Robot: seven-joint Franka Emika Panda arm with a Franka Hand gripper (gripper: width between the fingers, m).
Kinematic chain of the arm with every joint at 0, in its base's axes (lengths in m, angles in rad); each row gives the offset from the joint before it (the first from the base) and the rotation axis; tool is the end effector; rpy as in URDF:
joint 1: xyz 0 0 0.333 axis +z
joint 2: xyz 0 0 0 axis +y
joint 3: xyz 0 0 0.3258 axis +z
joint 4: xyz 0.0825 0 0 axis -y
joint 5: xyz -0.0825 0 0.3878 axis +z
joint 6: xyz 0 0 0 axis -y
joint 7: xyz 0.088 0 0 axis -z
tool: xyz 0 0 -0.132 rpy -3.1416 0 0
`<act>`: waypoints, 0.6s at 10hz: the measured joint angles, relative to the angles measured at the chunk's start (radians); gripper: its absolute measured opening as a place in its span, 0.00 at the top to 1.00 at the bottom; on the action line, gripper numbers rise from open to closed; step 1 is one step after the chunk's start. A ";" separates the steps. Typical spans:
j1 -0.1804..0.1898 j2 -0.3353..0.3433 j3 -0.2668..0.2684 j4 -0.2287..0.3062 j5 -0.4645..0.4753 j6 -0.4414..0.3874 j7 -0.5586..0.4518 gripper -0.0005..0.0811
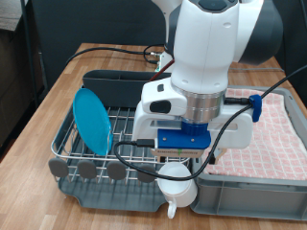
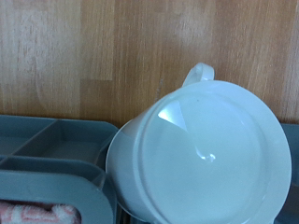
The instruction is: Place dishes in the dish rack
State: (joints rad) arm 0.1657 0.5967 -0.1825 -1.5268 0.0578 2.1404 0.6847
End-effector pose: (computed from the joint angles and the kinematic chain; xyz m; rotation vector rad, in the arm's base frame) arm 0.7152 0.0102 0.2977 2.9121 -1.0626 0.0663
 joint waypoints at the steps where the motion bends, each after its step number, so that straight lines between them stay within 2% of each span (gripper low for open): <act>1: 0.003 -0.010 -0.001 0.011 -0.001 -0.027 0.010 0.02; 6: 0.044 -0.101 -0.015 0.018 -0.047 -0.106 0.086 0.01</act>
State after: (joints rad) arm 0.2092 0.4959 -0.1976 -1.5091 0.0104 2.0346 0.7708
